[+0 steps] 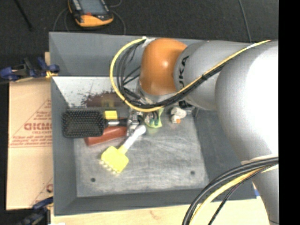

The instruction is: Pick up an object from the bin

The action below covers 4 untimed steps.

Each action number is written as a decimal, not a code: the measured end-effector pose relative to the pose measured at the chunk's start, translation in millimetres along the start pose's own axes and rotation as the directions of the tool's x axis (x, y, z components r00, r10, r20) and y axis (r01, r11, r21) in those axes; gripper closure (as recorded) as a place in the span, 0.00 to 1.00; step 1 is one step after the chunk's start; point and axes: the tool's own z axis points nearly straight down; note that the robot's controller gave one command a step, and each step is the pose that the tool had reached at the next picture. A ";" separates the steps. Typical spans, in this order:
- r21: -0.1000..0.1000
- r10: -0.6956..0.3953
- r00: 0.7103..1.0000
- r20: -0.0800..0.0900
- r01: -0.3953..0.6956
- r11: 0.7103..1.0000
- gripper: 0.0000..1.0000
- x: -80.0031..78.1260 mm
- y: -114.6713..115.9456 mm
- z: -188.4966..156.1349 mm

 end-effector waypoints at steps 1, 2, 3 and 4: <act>-0.007 0.000 1.000 -0.005 0.000 1.000 0.00 5.6 1.6 8.7; -0.006 -0.001 1.000 -0.017 0.001 1.000 0.00 9.9 2.2 14.5; -0.023 -0.591 0.807 0.001 0.591 0.806 1.00 7.6 -2.8 26.7; -0.023 -0.590 0.807 0.001 0.590 0.807 1.00 7.6 -2.8 26.8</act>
Offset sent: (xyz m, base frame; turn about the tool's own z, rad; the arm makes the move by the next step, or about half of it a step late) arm 0.0000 0.0000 0.0000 0.0000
